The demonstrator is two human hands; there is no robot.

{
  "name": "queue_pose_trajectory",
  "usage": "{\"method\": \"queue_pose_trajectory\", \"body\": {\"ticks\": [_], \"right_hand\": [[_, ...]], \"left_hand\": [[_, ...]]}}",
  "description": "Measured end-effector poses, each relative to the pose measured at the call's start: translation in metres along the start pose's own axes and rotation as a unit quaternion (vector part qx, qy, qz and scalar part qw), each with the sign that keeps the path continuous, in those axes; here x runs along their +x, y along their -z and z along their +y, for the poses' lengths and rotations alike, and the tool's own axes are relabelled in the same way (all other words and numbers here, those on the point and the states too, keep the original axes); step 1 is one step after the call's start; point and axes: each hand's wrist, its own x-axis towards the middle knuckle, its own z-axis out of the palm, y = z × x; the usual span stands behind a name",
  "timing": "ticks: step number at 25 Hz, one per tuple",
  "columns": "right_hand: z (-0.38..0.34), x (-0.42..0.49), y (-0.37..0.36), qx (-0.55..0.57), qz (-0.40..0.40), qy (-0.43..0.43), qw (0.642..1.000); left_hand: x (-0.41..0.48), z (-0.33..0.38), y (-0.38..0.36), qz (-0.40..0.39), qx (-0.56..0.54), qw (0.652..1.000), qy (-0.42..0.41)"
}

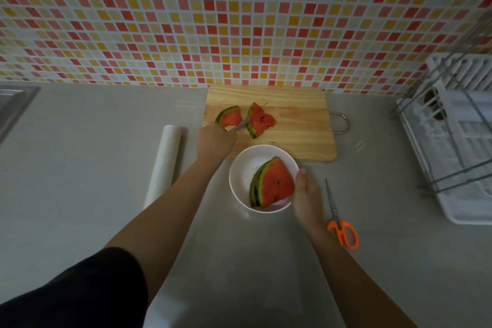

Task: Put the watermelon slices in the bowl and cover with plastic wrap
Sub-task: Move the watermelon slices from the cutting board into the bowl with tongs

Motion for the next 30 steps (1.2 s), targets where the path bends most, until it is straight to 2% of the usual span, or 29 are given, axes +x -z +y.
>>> {"method": "queue_pose_trajectory", "body": {"ticks": [5,11,15,18,20,22,23,25,27,30], "right_hand": [[0.000,0.000,0.000,0.011,0.005,0.003,1.000],[-0.003,-0.001,0.001,0.021,0.002,-0.001,1.000],[-0.003,-0.002,0.001,0.023,0.001,0.016,1.000],[-0.002,-0.002,0.001,0.025,0.008,0.023,0.999],[-0.003,-0.002,0.000,0.024,0.008,0.020,0.999],[-0.002,-0.001,0.000,0.021,0.005,0.015,1.000],[-0.002,-0.001,0.000,0.019,0.004,0.012,1.000],[0.000,-0.001,-0.001,0.010,0.006,0.000,1.000],[0.001,0.000,-0.001,0.002,0.008,-0.012,1.000],[0.002,0.002,-0.003,-0.001,0.006,-0.026,1.000]], "left_hand": [[-0.002,0.011,-0.002,0.033,0.060,0.997,-0.022],[-0.004,0.015,-0.002,0.072,0.048,0.995,-0.049],[-0.009,0.018,0.005,0.124,0.151,0.974,-0.114],[-0.005,0.008,0.013,0.115,0.184,0.969,-0.118],[-0.003,-0.002,0.019,0.105,0.129,0.981,-0.095],[0.001,-0.015,0.024,0.087,0.000,0.996,-0.026],[0.002,-0.022,0.026,0.060,-0.088,0.994,0.024],[0.001,-0.034,0.025,-0.006,-0.236,0.965,0.109],[0.002,-0.041,0.019,-0.047,-0.255,0.956,0.139],[0.005,-0.037,0.011,-0.082,-0.255,0.953,0.139]]}}
